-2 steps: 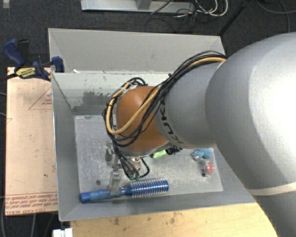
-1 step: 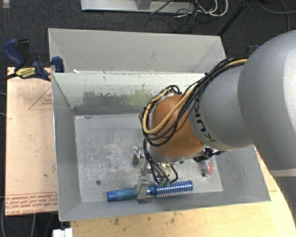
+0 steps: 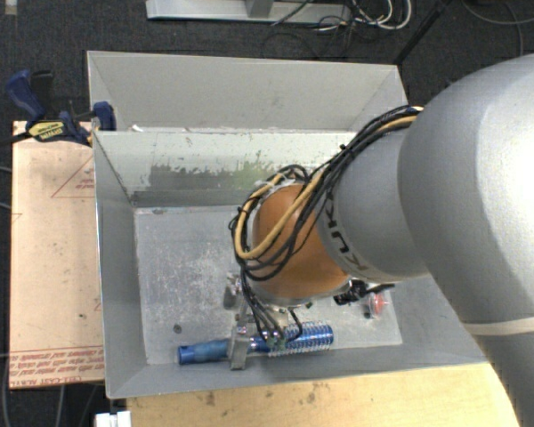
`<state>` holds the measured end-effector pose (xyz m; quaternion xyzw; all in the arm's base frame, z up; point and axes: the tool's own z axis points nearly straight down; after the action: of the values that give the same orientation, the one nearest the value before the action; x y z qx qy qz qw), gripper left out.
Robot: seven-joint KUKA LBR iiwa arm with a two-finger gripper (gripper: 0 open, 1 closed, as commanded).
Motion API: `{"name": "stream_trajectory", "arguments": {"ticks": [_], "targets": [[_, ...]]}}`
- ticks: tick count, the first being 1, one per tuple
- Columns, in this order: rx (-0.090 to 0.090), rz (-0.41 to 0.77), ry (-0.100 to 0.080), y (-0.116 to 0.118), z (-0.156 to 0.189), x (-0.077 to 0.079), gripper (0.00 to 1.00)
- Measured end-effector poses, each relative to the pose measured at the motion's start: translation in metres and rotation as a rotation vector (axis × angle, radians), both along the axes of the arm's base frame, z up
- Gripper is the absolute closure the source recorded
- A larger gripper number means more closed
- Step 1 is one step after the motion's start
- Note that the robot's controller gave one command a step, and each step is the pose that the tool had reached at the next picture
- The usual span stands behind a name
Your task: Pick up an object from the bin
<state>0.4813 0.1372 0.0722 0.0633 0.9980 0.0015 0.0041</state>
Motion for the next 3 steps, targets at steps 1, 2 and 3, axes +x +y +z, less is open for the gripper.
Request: {"name": "stream_trajectory", "arguments": {"ticks": [1,2,3], "targets": [[0.001,-0.002,0.003,0.000,0.000,-0.001,1.00],[0.002,-0.001,-0.002,0.017,0.189,0.002,1.00],[-0.003,-0.044,0.013,0.024,0.080,0.056,1.00]]}}
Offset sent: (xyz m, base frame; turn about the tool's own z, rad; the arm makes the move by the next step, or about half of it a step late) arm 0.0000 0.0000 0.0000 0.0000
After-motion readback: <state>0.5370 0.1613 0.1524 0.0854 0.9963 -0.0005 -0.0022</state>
